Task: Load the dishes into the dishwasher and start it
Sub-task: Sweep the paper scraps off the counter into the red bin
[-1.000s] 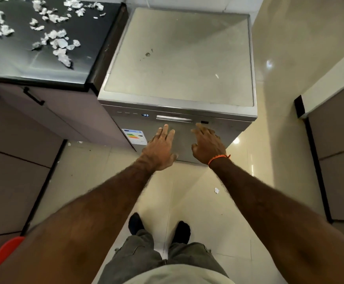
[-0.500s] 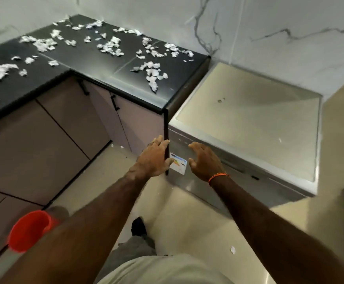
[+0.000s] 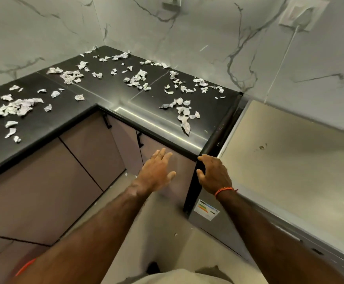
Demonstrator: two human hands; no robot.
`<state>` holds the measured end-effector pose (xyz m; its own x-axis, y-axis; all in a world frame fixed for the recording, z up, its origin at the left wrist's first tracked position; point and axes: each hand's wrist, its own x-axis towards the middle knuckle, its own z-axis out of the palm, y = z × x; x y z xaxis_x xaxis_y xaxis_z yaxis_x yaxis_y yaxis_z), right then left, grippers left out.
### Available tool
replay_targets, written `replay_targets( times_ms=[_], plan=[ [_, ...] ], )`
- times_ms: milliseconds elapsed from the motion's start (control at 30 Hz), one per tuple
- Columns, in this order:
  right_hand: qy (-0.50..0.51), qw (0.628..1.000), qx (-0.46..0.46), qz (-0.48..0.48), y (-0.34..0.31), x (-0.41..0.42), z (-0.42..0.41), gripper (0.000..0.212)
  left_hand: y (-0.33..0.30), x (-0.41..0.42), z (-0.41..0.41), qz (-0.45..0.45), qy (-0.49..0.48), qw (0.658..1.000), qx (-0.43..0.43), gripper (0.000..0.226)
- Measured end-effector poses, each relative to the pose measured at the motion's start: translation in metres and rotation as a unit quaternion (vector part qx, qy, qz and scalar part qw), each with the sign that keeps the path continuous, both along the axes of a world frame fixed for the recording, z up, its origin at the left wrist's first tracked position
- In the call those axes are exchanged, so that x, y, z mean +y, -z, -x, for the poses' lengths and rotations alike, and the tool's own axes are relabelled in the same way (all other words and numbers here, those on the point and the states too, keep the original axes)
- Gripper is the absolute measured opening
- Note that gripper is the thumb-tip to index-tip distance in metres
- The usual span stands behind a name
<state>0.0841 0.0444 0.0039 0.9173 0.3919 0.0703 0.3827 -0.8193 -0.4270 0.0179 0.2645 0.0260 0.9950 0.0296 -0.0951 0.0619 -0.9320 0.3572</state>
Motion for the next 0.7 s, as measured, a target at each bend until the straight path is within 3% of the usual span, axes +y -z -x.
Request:
replay_targets(
  times_ms=[300, 567, 700],
  plan=[
    [-0.006, 0.998, 0.020, 0.054, 0.020, 0.052, -0.089, 0.057, 0.004, 0.040, -0.096, -0.019, 0.039, 0.999, 0.012, 0.079],
    [0.095, 0.989, 0.046, 0.101, 0.037, 0.105, -0.173, 0.073, 0.016, 0.072, -0.177, -0.074, 0.027, 0.994, 0.075, 0.079],
    [0.099, 0.989, 0.066, 0.093, 0.037, 0.129, -0.203, 0.078, 0.019, 0.088, -0.204, -0.082, 0.030, 0.990, 0.108, 0.080]
  ],
)
